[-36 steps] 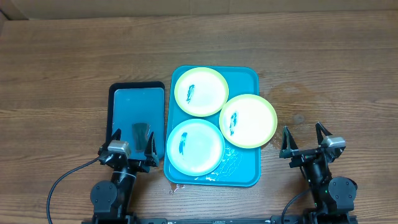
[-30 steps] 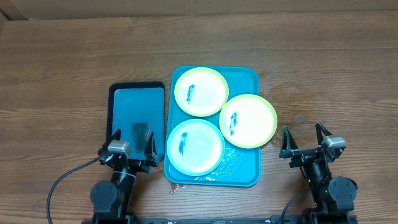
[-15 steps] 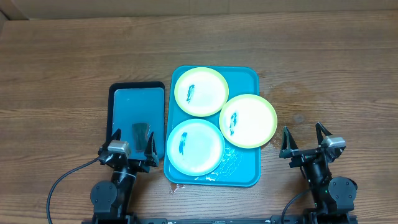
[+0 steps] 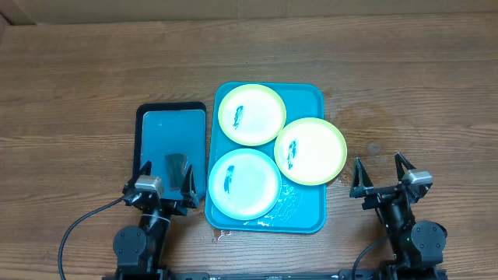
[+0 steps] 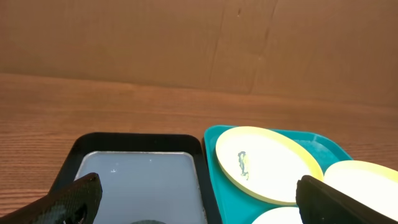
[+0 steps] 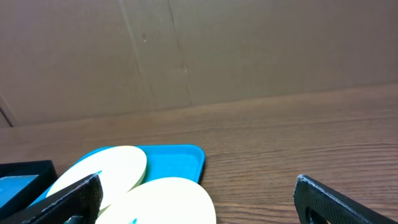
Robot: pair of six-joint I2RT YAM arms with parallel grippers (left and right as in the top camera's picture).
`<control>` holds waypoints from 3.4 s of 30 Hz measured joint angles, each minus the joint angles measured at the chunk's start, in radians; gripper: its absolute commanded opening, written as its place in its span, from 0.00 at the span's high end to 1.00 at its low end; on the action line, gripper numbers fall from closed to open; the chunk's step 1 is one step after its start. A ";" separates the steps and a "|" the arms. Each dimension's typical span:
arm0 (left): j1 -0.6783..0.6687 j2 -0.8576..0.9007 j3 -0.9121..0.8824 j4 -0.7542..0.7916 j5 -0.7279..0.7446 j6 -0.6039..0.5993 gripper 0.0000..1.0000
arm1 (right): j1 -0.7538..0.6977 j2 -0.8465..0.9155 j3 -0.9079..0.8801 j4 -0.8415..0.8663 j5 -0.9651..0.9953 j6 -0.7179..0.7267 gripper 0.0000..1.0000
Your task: Clean dirty plates on tray and stack at the side
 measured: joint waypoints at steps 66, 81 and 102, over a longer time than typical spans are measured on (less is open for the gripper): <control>0.000 1.002 1.202 -1.166 -0.007 -0.064 0.00 | 0.435 1.199 1.003 -0.914 -0.214 0.154 0.00; 0.087 1.020 1.203 -1.204 -0.108 -0.093 0.00 | 0.640 1.639 0.927 -0.587 -0.011 0.396 0.55; 0.130 1.403 1.012 -0.895 0.029 -0.002 0.25 | 0.640 1.713 0.928 -0.516 0.020 0.348 0.96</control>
